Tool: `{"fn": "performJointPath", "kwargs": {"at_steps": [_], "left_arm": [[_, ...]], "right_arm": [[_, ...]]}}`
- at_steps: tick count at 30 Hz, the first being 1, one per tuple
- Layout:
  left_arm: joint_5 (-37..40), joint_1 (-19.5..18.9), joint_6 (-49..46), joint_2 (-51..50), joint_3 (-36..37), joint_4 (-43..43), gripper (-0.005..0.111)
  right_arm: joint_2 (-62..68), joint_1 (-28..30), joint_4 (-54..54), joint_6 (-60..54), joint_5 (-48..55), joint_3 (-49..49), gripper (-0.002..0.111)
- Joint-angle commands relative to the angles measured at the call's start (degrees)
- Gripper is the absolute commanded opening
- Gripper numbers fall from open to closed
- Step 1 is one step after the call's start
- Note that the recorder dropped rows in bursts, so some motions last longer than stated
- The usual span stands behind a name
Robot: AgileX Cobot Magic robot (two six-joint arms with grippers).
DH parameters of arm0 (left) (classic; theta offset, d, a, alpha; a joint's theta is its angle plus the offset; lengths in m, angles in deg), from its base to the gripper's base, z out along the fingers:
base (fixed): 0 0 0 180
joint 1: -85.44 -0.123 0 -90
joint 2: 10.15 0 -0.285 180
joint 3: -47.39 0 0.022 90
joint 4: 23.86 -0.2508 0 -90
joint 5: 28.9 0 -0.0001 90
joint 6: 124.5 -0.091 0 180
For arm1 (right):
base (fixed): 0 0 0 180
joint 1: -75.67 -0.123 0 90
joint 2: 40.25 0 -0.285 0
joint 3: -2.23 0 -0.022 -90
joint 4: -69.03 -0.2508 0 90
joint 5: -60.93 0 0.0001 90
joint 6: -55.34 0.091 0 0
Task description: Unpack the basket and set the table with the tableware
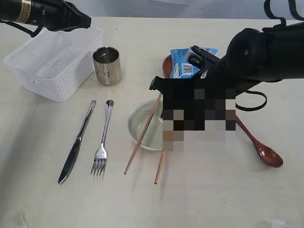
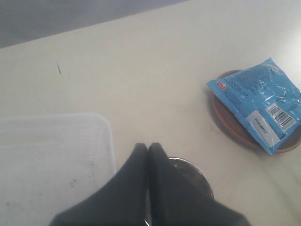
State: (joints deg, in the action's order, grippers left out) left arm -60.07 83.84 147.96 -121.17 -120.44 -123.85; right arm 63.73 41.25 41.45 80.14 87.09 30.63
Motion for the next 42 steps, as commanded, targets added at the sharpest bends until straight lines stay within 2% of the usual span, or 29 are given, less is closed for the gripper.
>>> {"fn": "performJointPath", "kwargs": {"at_steps": [1, 9, 12, 15, 17, 21, 27, 28, 30, 31, 34, 36, 40, 42], "left_arm": [[-0.66, 0.18, 0.09, 0.58, -0.3, 0.14, 0.0], [-10.56, 0.18, 0.09, 1.71, -0.3, 0.04, 0.0], [-16.88, 0.18, 0.47, 2.66, -0.19, 0.04, 0.0], [-17.55, 0.85, 1.0, 4.9, 1.22, 0.04, 0.0], [-13.22, 2.48, 1.0, 7.29, 2.86, 0.04, 0.0], [4.62, 9.61, 1.0, 13.69, 7.32, 0.04, 0.0], [41.63, 26.11, 1.98, 18.18, 12.34, 0.55, 0.0], [48.17, 28.76, -0.64, 17.93, 12.5, 4.97, 0.0], [60.02, 33.15, -13.02, 17.13, 11.84, 18.61, 0.0], [69.07, 35.59, -21.66, 16.31, 10.43, 28.32, 0.0], [82.57, 37.83, -31.69, 14.16, 6.35, 45.29, 0.0], [81.11, 37.95, -36.53, 13.48, 5.17, 55.8, 0.0], [70.39, 39.03, -55.04, 13.22, 5.0, 80.72, 0.0], [68.82, 40.7, -61.04, 13.22, 5.0, 87.02, 0.0]], "right_arm": [[-1.41, 0.01, -0.04, -3.23, -0.46, 0.24, 0.044], [-10.77, 2.96, 5.83, -9.38, -4.33, 0.24, 0.044], [-15.25, 7.84, 13.23, -9.38, -5.11, 0.24, 0.044], [-18.54, 14.73, 18.74, -9.38, -5.11, 0.24, 0.044], [-19.9, 18.35, 20.45, -9.59, -5.67, 0.24, 0.044], [-20.9, 24.34, 21.17, -16.74, -6.48, 0.24, 0.044], [-20.9, 28.32, 21.42, -22.61, -7.55, 0.24, 0.044], [-20.9, 28.33, 21.42, -23.52, -7.69, 0.24, 0.044], [-20.9, 28.33, 21.55, -25.26, -7.69, 0.24, 0.044], [-20.9, 28.33, 21.55, -26.19, -7.69, 0.24, 0.044], [-20.9, 28.33, 21.55, -26.78, -9.45, 0.24, 0.044], [-21.0, 28.33, 21.55, -27.04, -11.09, 0.24, 0.044], [-21.3, 28.33, 21.55, -27.17, -11.2, 0.13, 0.044], [-21.69, 28.33, 21.55, -27.17, -10.81, 0.13, 0.044]]}}
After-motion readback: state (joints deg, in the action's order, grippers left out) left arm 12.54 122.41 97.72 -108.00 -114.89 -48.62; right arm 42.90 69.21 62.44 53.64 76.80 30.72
